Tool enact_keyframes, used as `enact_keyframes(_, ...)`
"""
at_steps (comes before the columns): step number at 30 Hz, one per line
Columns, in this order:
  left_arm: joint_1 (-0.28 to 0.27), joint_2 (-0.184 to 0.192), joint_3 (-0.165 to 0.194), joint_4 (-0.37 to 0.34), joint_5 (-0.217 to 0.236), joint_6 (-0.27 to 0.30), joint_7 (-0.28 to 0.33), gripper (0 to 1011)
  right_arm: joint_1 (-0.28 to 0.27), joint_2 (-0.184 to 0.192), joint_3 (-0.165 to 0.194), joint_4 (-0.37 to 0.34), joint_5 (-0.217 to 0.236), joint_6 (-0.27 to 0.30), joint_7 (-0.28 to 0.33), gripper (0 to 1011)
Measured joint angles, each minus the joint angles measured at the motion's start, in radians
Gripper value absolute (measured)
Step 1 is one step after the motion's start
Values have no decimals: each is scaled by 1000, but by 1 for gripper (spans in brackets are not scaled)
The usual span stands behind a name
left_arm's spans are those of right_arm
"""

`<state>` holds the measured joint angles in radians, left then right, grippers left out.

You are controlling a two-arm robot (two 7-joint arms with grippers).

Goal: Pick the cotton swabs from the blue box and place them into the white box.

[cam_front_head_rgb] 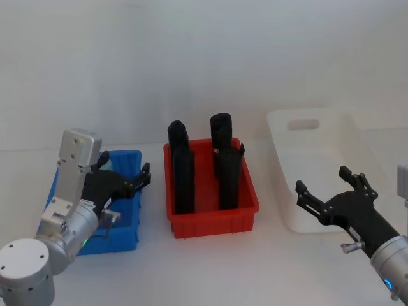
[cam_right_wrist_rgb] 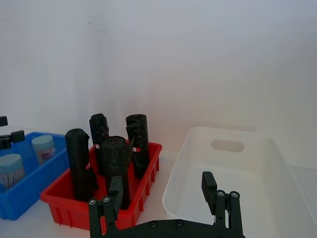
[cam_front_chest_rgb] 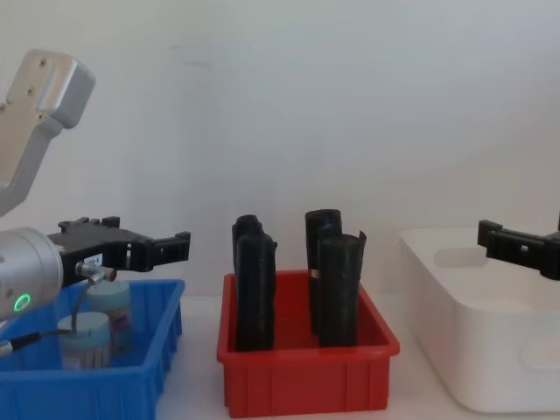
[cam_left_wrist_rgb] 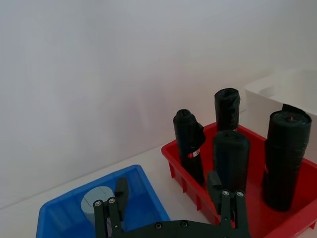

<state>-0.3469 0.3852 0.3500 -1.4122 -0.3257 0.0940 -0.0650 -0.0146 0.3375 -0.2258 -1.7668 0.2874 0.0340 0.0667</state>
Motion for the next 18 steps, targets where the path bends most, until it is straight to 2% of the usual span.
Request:
enact_keyframes(10,-39,-4,-30,86,-28,69,16,1004,0,0,0,0,0,0,0,1002)
enact_keyframes(18,-56,-6,-43,126,-37,111,26,1004,0,0,0,0,0,0,0,1002)
